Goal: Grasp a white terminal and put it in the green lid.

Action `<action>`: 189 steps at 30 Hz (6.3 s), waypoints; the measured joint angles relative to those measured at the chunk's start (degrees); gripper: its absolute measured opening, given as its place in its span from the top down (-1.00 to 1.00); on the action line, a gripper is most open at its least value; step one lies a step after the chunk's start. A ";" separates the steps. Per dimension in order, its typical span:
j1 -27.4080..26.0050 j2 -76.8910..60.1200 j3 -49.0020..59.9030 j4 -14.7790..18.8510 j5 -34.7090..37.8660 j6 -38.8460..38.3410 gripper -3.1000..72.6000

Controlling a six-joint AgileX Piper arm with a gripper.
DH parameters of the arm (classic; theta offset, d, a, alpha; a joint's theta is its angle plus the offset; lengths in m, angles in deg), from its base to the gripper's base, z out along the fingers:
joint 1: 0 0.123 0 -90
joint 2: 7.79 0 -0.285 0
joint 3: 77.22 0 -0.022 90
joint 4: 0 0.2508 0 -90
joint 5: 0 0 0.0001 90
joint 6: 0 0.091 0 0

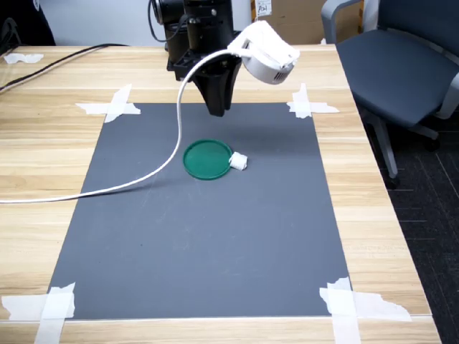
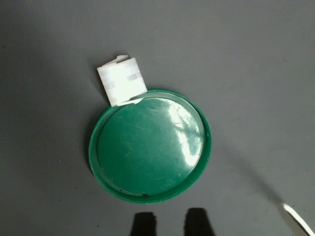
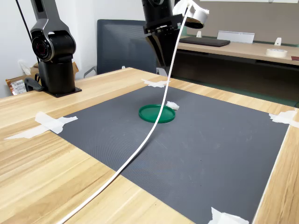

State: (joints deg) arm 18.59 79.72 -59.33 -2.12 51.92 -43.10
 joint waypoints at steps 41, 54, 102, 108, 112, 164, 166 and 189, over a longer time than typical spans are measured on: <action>3.15 11.66 -7.33 3.22 5.11 -13.22 -0.49; 7.44 16.93 -7.39 -3.11 2.33 -3.19 -0.50; 7.48 20.67 -4.32 -8.65 -2.44 1.09 -0.50; 7.48 21.66 -4.32 -8.65 -2.59 1.10 -0.50; 7.48 22.70 -4.32 -8.65 -2.59 1.76 -0.50; 7.48 11.23 -4.31 -7.03 2.25 3.95 0.23; 7.48 10.43 -4.26 -7.08 4.29 3.95 0.23; -6.61 7.83 -3.87 -5.78 9.67 -6.26 0.23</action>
State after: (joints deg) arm 11.99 87.55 -63.20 -7.91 61.58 -49.37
